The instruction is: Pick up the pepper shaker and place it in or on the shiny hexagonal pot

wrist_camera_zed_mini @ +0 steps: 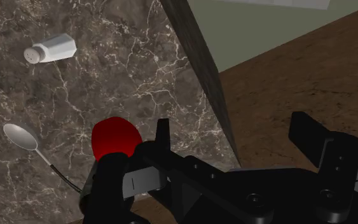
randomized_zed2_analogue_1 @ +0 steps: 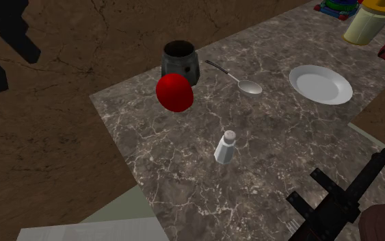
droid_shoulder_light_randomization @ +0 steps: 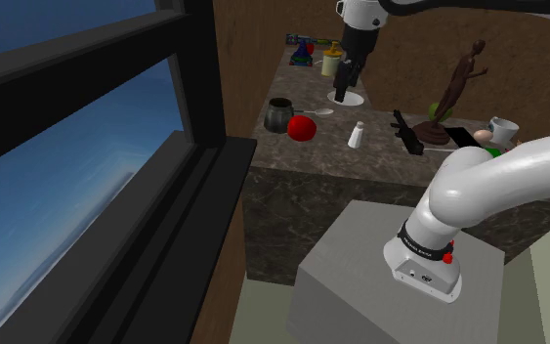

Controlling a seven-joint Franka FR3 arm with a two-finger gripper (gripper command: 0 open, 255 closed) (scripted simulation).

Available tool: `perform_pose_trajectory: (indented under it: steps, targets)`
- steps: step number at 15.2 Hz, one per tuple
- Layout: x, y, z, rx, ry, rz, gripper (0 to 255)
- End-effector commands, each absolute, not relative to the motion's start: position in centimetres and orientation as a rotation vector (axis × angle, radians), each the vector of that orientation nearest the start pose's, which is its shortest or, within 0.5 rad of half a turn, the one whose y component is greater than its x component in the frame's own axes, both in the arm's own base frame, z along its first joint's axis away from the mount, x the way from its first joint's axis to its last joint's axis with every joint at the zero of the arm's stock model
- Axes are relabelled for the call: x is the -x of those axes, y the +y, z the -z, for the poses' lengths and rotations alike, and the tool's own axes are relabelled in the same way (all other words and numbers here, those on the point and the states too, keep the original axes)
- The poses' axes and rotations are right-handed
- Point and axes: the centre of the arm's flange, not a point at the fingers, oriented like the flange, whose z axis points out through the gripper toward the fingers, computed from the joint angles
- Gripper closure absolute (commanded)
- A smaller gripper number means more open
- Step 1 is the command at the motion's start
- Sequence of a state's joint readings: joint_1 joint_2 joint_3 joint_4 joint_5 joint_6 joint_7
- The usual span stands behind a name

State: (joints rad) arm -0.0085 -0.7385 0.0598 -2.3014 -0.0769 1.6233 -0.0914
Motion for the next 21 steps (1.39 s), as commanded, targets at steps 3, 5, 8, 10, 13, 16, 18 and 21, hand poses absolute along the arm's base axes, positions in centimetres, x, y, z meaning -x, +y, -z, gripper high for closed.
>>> perform_pose_trajectory:
  steps: [3,5,8,10,13,16,18,21]
  targets:
    - [-32.6,-0.8,-59.2,3.248,-0.214,0.103,0]
    - [-32.7,-3.1,-57.8,3.244,-0.216,0.115,0]
    - [-32.8,-6.5,-55.6,3.239,-0.219,0.132,0]
    - [-32.9,-8.8,-54.2,3.235,-0.221,0.143,0]
    - [-33.0,-12.1,-52.0,3.228,-0.224,0.160,0]
    - [-33.2,-15.5,-49.8,3.222,-0.227,0.177,0]
    - [-33.3,-17.8,-48.3,3.218,-0.229,0.188,0]
    - [-33.6,-21.1,-46.1,3.212,-0.232,0.205,0]
